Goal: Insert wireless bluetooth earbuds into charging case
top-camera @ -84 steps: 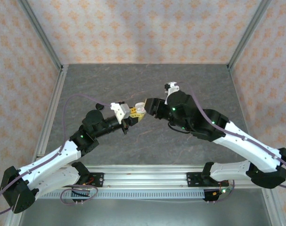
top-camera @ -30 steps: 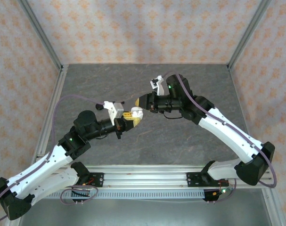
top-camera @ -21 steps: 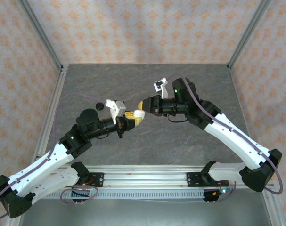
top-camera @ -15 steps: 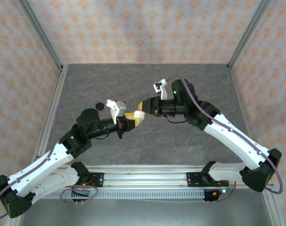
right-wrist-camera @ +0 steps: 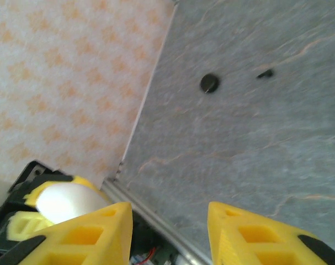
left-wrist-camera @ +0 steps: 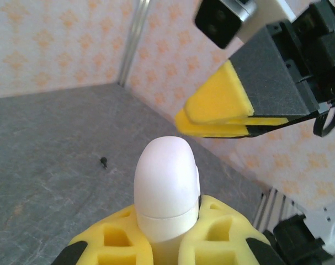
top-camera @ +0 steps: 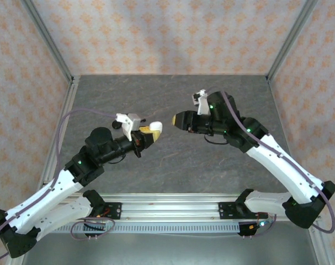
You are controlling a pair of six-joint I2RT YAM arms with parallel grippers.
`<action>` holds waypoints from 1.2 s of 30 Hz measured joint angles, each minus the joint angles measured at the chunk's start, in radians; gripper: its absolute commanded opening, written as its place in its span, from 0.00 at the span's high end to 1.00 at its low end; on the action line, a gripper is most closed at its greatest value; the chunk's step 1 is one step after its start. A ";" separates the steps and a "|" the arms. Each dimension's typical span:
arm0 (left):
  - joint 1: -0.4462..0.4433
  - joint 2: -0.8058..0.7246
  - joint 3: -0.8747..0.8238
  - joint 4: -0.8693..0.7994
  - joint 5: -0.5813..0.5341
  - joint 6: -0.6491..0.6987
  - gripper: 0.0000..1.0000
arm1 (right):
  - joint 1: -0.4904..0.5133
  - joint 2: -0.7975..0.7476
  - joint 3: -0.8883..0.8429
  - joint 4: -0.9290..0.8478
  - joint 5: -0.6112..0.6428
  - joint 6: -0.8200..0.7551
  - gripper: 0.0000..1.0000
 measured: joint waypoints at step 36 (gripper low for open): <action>0.133 1.304 0.734 -0.152 -0.029 -0.137 0.94 | -0.157 -0.315 -0.451 -0.104 0.177 0.154 0.50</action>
